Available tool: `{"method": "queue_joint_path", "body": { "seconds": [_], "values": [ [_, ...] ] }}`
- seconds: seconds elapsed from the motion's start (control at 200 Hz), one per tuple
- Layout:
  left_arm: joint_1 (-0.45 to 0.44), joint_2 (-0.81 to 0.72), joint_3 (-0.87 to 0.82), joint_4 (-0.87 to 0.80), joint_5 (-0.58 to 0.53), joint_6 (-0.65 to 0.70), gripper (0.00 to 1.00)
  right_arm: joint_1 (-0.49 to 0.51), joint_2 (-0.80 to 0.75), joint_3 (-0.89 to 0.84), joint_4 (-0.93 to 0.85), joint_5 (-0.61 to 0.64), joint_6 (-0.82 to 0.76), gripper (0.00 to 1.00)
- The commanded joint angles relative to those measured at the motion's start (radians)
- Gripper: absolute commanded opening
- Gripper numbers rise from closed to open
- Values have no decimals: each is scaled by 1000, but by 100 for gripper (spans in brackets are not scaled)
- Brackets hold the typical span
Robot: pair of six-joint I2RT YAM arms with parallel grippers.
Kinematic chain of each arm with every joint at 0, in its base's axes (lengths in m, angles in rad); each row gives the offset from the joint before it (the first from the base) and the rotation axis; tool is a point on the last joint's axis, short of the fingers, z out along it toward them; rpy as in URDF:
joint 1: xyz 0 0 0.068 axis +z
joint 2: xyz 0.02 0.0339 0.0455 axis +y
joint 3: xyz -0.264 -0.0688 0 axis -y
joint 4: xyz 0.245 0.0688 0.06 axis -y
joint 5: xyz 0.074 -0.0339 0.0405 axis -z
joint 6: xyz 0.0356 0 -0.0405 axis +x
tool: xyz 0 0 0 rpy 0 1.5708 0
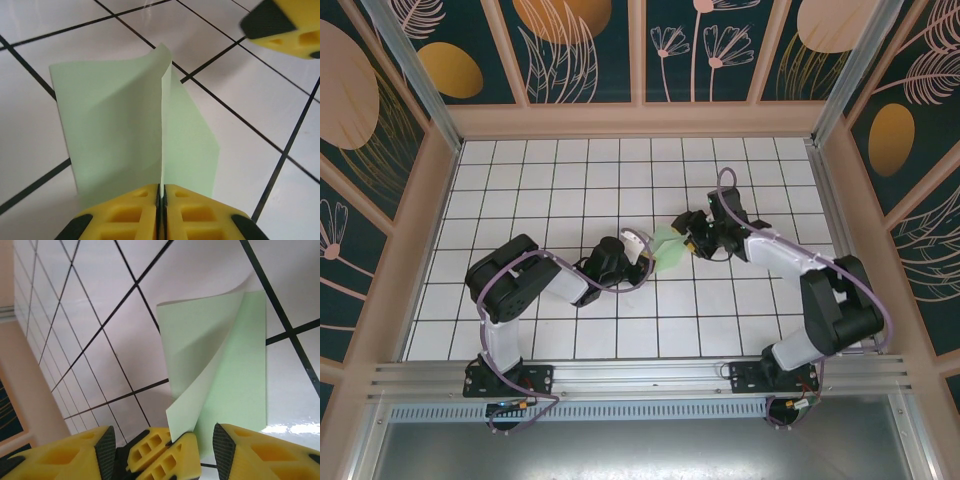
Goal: Fold a paper plane with a square sheet of paper (pick it up from the middle)
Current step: Fourth fold the wing at the center of the table.
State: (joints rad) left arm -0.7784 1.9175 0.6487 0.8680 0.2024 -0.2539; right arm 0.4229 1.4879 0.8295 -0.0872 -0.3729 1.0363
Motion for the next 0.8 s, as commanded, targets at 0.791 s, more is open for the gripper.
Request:
{"method": "queue_joint_path", "body": {
  "seconds": [0.791],
  "values": [
    [0,-41,-69,109,25,-493,14,50,171,-86,296,-144,-68,46]
  ]
}}
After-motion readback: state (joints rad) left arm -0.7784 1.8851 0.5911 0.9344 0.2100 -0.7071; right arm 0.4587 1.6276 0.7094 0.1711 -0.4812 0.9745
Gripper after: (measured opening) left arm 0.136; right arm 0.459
